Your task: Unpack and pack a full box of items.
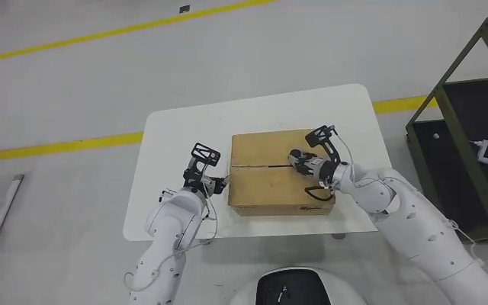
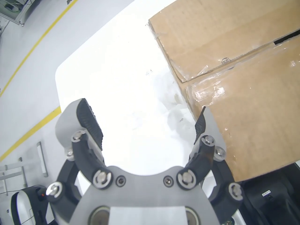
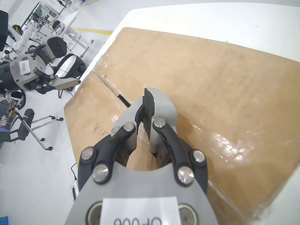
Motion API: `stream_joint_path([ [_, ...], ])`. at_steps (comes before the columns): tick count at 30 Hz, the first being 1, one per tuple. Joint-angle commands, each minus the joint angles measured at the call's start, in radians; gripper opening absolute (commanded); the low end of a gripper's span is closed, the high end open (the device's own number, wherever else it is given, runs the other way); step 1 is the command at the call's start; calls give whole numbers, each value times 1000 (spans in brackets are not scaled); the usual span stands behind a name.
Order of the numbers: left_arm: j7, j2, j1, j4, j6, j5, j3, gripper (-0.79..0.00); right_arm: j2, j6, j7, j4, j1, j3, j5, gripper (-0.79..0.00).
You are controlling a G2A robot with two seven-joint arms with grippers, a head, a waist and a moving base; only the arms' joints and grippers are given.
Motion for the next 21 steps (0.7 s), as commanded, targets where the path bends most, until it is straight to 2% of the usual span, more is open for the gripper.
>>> stream_joint_path([
  [1, 0, 0, 0, 1, 0, 0, 1, 0, -1, 0, 2, 0, 1, 1, 1, -785],
  [10, 0, 0, 0, 1, 0, 0, 1, 0, -4, 5, 9, 6, -2, 10, 4, -785],
  [17, 92, 13, 42, 27, -22, 118, -41, 0, -6, 10, 18, 8, -1, 15, 2, -785],
  [21, 143, 21, 72, 77, -61, 169, -63, 0, -6, 11, 23, 6, -7, 20, -2, -785],
])
